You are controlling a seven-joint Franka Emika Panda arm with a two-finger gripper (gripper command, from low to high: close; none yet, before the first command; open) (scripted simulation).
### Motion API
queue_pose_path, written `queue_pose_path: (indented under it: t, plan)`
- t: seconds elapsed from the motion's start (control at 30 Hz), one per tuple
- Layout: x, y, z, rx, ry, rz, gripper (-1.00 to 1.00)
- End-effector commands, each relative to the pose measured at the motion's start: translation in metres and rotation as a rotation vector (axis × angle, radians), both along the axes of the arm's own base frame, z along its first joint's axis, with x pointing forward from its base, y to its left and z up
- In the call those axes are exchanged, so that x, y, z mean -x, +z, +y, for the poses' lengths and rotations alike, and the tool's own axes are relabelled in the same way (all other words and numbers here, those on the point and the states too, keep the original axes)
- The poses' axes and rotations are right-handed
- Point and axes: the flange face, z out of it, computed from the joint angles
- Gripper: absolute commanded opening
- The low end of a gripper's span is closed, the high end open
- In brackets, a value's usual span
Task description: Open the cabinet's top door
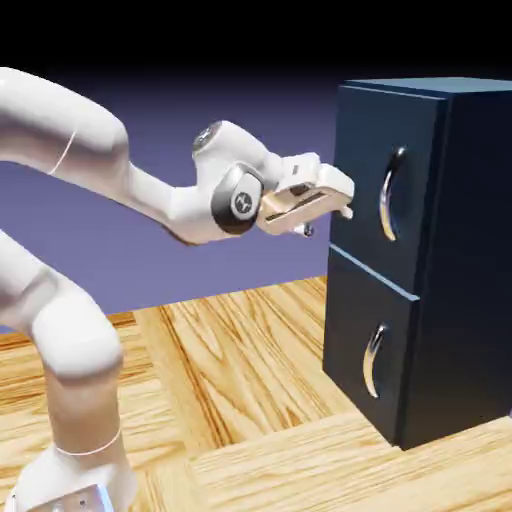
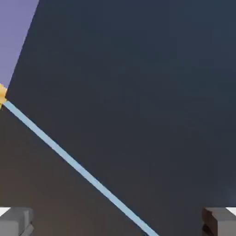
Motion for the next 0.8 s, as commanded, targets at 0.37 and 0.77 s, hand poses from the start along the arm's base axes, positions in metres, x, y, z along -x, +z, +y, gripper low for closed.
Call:
queue_pose_path:
  t: [0.37,0.77]
  plan:
    - [0.014,0.022,0.000,0.499,0.300,-0.137,0.00]
    - [0.023,0.028,-0.019,1.019,0.518,-0.266,0.00]
